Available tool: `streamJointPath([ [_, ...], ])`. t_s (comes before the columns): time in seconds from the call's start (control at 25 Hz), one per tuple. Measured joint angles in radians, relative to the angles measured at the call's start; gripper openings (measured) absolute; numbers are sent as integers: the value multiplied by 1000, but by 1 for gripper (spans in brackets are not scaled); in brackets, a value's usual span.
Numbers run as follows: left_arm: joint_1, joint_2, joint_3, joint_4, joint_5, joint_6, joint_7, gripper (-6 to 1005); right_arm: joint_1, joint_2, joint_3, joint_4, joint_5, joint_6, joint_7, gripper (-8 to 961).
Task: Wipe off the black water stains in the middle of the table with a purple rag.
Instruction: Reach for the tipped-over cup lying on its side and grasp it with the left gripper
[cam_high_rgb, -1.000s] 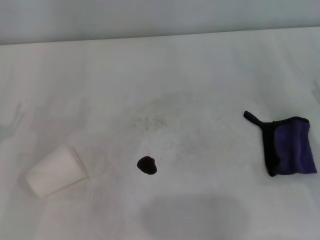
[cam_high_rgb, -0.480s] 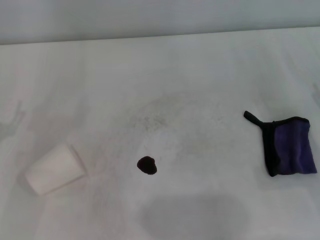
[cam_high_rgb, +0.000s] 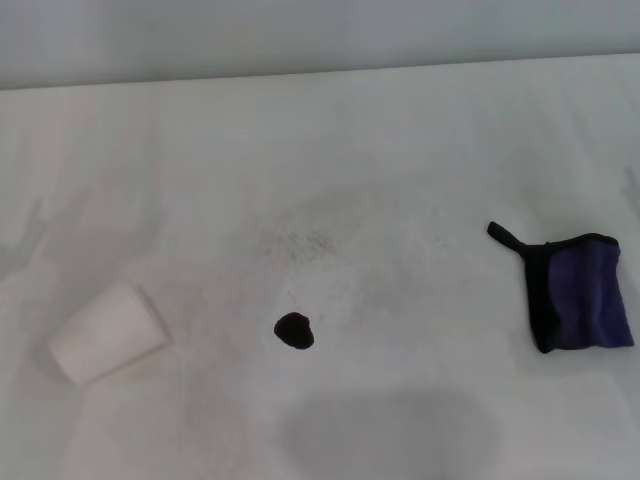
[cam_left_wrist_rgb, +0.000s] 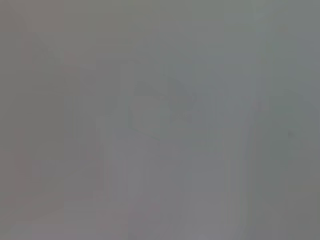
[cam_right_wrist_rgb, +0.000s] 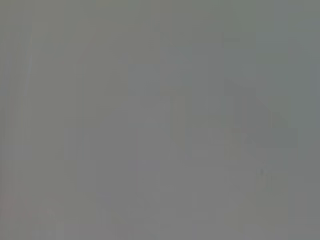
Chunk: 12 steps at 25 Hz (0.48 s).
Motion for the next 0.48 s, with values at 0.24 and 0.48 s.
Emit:
streamJointPath([
  [0.24, -1, 24, 1, 112, 142, 166, -141, 884, 4, 0, 0, -1, 1, -52, 0, 871],
  [0.48, 19, 56, -1, 283, 338, 331, -390, 885, 14, 0, 0, 0, -1, -70, 0, 871],
])
